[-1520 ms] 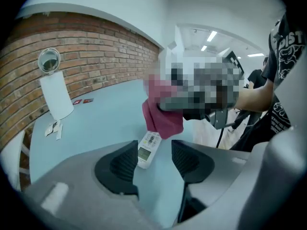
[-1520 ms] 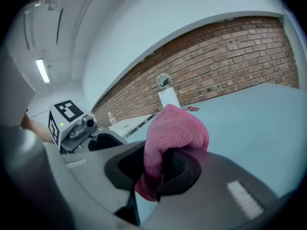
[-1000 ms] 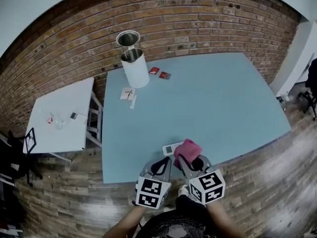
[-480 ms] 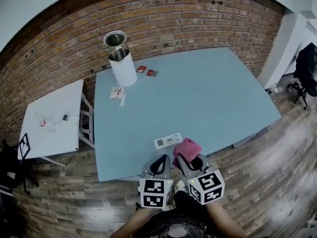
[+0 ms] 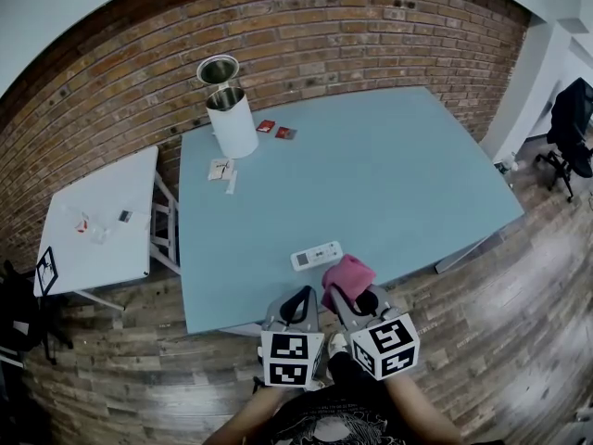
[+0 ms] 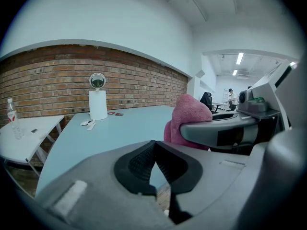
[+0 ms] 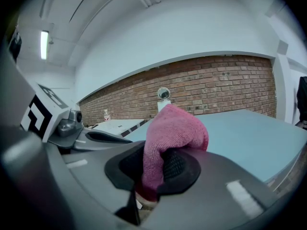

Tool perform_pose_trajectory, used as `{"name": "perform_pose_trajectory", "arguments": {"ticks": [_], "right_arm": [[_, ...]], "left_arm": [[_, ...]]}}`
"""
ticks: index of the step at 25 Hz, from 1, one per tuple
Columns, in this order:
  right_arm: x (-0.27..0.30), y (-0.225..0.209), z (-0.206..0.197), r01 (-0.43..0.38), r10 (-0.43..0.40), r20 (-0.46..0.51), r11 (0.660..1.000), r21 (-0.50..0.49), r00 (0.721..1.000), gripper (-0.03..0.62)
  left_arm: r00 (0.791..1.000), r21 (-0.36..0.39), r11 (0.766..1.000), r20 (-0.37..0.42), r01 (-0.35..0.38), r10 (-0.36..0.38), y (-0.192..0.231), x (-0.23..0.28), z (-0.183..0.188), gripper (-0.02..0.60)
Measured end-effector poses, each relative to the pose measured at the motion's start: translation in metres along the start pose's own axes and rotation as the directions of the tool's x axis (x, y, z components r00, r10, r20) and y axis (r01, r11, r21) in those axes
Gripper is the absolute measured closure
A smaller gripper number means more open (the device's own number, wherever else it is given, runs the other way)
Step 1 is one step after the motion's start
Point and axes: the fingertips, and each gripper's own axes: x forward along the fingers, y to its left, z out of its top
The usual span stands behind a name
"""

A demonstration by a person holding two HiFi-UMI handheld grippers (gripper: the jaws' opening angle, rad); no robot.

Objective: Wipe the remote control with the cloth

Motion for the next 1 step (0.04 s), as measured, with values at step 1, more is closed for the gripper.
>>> {"name": "perform_pose_trajectory", "arguments": {"ticks": [1], "right_arm": [[-0.0001, 0.0016, -0.0006, -0.001, 0.001, -0.001, 1.000, -0.001, 1.000, 0.533]], "left_arm": [[1.000, 0.002, 1.000, -0.001, 0.000, 0.000, 0.0003, -0.0009, -0.0007, 0.589]]}}
